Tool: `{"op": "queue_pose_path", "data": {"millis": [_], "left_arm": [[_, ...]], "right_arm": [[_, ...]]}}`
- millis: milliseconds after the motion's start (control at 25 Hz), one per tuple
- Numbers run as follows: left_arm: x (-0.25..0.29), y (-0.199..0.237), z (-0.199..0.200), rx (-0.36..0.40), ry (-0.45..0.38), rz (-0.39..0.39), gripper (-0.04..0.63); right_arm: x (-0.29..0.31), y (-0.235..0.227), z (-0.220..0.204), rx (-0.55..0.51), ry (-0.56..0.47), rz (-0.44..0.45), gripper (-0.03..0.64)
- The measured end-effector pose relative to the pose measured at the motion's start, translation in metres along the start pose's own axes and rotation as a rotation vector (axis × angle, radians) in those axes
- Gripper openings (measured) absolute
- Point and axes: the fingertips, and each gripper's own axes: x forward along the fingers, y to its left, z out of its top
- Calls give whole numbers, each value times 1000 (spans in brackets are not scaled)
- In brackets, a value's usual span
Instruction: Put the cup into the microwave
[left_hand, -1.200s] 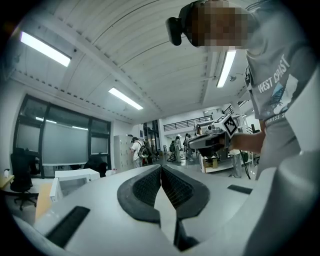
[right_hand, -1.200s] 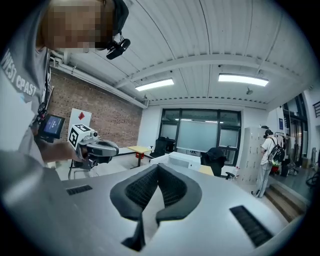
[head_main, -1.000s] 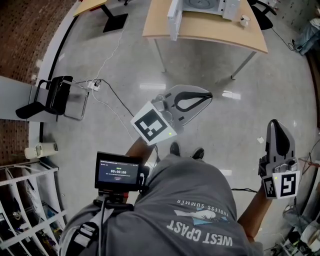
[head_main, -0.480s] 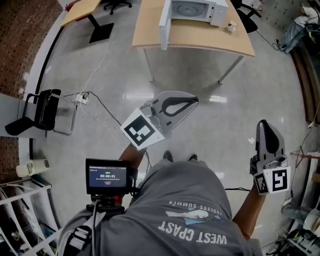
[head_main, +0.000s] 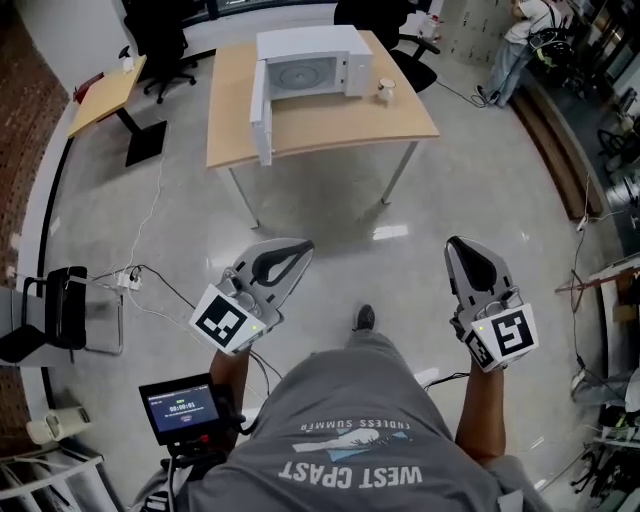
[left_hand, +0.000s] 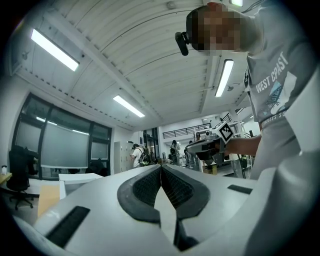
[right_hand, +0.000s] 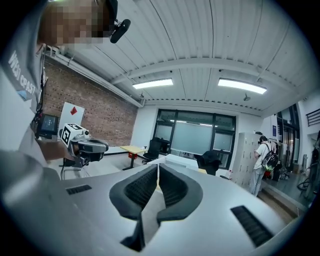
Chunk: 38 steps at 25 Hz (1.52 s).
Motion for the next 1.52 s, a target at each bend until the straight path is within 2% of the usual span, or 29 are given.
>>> {"op": "queue_pose_path", "data": {"millis": [400, 560, 920, 1120, 1200, 1320, 1520], "left_arm": [[6, 44, -12, -8, 83, 109, 21], [47, 75, -37, -21, 108, 159, 21], [177, 105, -46, -34, 88, 160, 21], [232, 121, -57, -17, 110, 160, 21], [247, 128, -61, -16, 112, 154, 21], [261, 135, -70, -3, 167, 145, 21], [272, 180, -73, -39, 170, 142, 21]], "right_arm": [[73, -49, -14, 30, -14, 63, 20], [116, -94, -27, 22, 1, 102, 20], [156, -213, -40, 16, -9, 128, 20], [178, -266, -57, 26, -18, 136, 20], [186, -283, -66, 41, -12, 134, 20], [194, -303, -76, 66, 6, 120, 20], [239, -316, -83, 82, 21, 107, 20]]}}
